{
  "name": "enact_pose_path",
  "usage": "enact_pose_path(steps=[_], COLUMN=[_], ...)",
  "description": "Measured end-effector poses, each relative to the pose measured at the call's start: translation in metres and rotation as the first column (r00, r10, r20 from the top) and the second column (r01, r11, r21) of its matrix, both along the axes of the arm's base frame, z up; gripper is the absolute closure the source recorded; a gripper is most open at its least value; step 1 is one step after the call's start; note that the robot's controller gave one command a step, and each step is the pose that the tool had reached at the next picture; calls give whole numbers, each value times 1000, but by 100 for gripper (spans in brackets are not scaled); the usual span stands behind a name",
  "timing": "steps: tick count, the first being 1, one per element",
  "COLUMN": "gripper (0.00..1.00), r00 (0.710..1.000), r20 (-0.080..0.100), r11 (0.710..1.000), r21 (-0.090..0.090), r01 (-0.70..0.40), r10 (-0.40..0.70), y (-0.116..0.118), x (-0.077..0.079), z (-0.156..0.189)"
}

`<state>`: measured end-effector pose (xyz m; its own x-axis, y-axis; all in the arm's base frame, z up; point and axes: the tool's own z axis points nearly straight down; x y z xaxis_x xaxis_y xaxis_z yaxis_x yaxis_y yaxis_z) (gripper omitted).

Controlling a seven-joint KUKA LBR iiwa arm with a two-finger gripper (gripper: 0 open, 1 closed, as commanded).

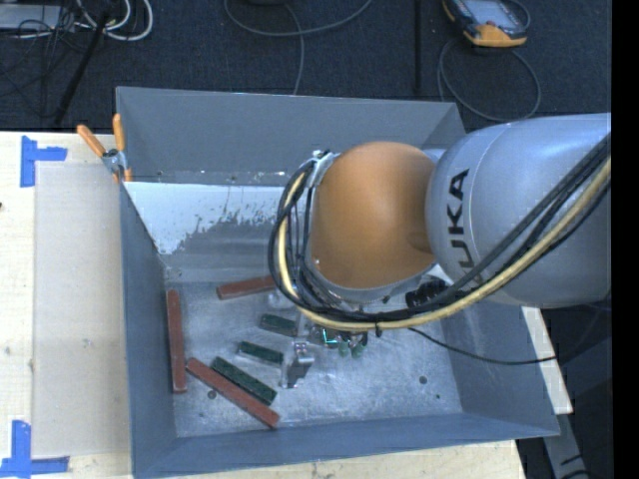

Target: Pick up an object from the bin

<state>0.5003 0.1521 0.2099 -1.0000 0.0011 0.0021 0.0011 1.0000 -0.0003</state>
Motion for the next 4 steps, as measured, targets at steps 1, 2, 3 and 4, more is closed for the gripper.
enact_pose_path(steps=[1, 2, 3, 4], gripper=[0, 100, 100, 100], r00=[1000, 1000, 1000, 1000], r20=[7, 16, 16, 16], r11=[1000, 1000, 1000, 1000], r21=[2, 3, 3, 3], r01=[-20, 9, 9, 9], r10=[20, -9, -9, -9], y=[1, 14, 14, 14], x=[0, 22, 22, 21], z=[-47, -134, -134, -133])
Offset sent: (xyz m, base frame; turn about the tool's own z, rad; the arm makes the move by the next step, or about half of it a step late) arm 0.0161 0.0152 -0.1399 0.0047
